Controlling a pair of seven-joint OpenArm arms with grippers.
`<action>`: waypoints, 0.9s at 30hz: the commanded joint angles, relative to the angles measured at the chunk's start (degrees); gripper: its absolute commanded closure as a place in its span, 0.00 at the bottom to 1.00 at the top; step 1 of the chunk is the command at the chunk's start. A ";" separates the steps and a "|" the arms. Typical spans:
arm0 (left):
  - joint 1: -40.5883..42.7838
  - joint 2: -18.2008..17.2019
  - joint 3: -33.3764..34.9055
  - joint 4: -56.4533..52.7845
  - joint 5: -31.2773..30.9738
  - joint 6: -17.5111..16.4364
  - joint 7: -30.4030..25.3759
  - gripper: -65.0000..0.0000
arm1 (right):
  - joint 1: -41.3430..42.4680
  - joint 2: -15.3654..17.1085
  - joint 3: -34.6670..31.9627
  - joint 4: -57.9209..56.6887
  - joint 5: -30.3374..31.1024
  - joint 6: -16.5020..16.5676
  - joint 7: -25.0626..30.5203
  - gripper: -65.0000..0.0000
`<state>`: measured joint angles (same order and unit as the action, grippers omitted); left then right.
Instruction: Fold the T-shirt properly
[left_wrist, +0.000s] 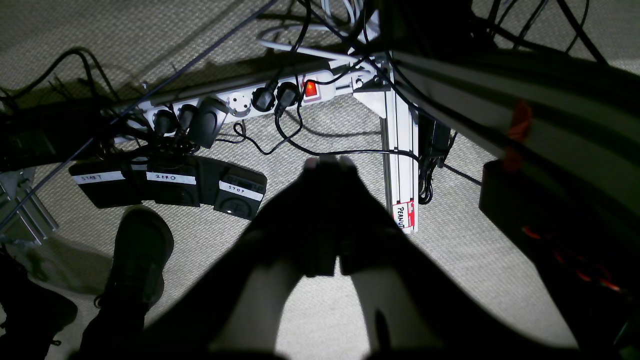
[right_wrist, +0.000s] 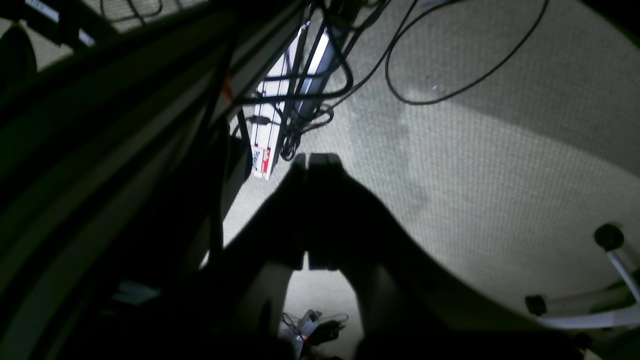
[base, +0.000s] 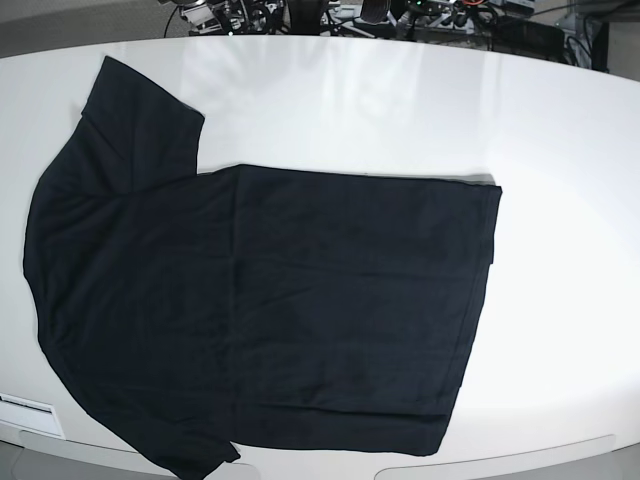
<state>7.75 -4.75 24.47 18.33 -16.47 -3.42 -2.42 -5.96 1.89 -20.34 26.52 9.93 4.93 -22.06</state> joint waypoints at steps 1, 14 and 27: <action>0.15 -0.02 0.22 0.33 0.39 0.07 -0.57 1.00 | 0.09 -0.15 0.15 0.48 0.13 0.11 0.02 1.00; 0.15 -0.02 0.22 0.33 0.37 0.04 -0.52 1.00 | 0.11 -0.15 0.15 0.48 0.09 0.26 0.44 1.00; 6.82 -3.23 0.22 9.66 2.67 0.04 8.50 1.00 | -6.73 2.19 0.15 0.74 -5.70 4.85 0.20 1.00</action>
<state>14.11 -7.75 24.69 27.90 -13.87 -3.42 6.02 -12.91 3.79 -20.34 26.74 4.25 9.61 -22.04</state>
